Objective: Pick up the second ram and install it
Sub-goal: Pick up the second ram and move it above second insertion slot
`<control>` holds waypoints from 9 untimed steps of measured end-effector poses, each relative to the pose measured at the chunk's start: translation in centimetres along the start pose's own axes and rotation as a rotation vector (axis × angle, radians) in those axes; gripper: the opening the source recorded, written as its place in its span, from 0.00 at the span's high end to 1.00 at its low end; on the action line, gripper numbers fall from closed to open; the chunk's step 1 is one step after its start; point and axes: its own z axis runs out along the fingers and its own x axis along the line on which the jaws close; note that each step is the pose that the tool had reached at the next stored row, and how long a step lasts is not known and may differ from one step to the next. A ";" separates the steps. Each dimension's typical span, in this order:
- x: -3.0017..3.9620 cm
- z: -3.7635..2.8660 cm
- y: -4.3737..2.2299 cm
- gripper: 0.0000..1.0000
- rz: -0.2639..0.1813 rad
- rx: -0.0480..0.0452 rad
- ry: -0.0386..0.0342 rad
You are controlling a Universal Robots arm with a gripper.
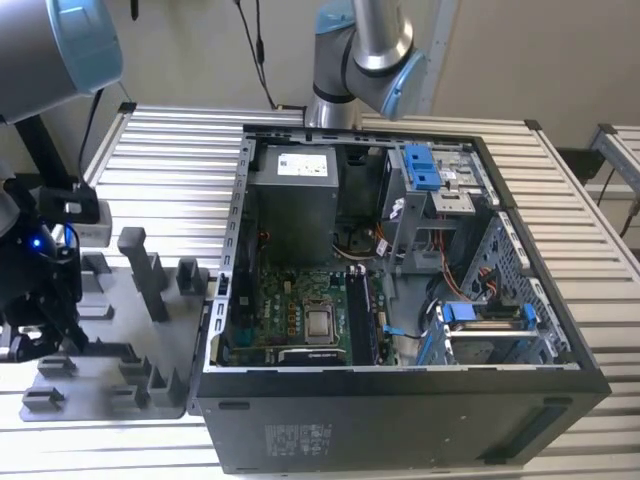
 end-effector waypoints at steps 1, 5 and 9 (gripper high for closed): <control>0.00 -0.12 0.00 0.86 0.000 -0.0001 -0.0006; 0.00 -0.48 -0.01 0.86 0.000 0.0007 -0.0088; 0.00 -0.73 -0.02 0.86 0.001 0.0017 -0.0266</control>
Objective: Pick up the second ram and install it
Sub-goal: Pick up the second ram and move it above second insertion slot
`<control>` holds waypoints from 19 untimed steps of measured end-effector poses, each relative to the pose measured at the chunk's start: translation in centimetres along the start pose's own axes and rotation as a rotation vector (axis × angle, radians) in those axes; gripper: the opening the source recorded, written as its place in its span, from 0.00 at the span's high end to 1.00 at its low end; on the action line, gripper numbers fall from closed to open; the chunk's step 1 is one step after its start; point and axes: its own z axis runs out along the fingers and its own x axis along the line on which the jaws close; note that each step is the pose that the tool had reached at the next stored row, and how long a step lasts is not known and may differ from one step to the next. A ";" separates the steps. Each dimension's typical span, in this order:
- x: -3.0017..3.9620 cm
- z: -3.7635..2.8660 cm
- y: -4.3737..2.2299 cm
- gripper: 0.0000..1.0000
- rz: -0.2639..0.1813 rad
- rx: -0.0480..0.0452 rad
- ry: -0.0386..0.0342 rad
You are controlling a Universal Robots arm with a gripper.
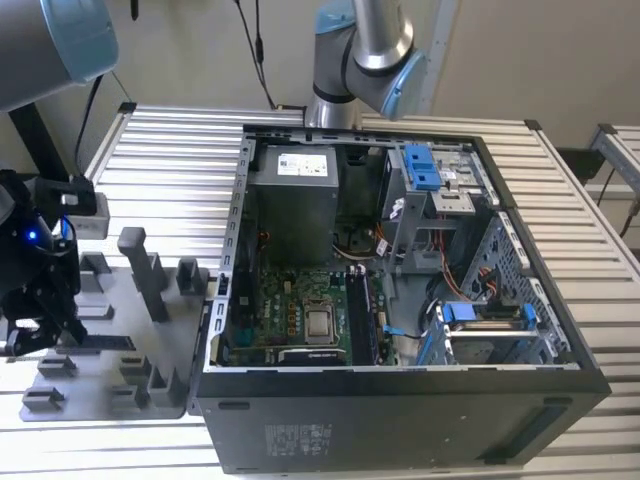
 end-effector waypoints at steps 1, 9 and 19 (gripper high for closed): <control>0.00 -0.07 0.00 0.86 0.000 0.0001 -0.0043; -0.04 -1.18 -0.04 0.86 0.000 0.0000 -0.0099; -0.08 -2.53 -0.08 0.86 0.000 0.0000 -0.0099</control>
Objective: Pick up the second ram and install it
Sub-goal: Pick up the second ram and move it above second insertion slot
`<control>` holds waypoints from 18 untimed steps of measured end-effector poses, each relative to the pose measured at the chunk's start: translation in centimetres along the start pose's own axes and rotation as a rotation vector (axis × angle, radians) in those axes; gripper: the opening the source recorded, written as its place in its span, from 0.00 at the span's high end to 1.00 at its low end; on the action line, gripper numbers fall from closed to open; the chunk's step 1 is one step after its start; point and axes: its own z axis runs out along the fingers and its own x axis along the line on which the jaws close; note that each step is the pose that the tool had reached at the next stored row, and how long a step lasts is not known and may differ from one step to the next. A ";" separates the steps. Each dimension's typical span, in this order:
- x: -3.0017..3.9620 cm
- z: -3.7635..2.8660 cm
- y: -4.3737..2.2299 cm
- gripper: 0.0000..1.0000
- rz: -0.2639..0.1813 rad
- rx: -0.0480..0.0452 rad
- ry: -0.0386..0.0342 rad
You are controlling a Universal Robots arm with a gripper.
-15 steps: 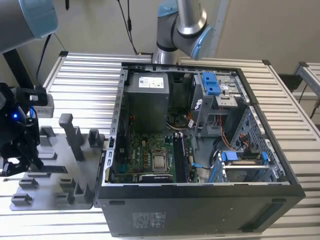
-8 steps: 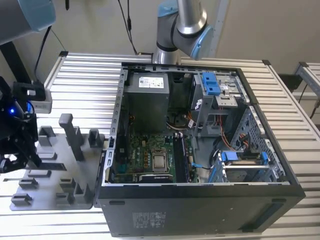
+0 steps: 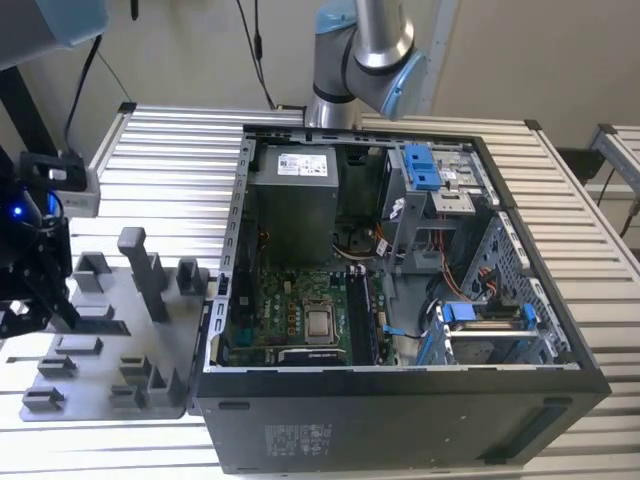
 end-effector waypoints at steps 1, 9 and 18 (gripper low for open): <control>-0.01 -0.14 -0.01 0.86 0.000 0.0000 0.0000; -0.05 -1.29 -0.04 0.86 0.000 0.0000 0.0000; -0.10 -2.47 -0.08 0.86 0.000 0.0000 0.0000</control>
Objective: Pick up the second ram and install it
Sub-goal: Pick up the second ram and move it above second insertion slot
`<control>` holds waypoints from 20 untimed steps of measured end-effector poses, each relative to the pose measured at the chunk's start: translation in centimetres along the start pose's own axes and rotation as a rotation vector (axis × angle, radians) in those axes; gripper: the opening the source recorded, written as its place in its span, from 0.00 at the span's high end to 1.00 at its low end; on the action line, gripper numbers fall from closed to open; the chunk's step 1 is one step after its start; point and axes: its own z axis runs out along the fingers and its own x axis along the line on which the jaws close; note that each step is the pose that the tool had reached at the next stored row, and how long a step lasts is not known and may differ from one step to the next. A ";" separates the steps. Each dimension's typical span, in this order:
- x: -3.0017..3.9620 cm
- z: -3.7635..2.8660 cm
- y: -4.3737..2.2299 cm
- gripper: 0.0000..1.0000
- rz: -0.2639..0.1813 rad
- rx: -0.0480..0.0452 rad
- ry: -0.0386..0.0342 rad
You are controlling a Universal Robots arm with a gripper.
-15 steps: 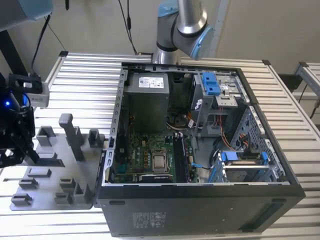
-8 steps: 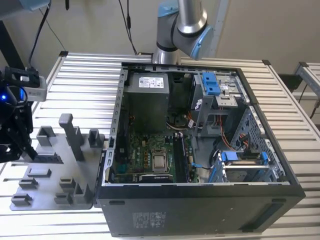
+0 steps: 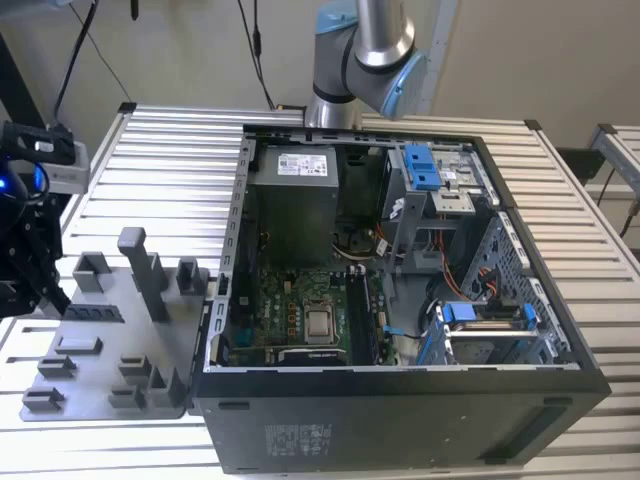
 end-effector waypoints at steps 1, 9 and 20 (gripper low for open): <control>-0.01 -0.12 0.00 0.86 0.000 0.0000 0.0000; -0.05 -1.20 -0.04 0.86 0.000 0.0000 0.0000; -0.13 -3.06 -0.10 0.86 0.000 0.0000 0.0000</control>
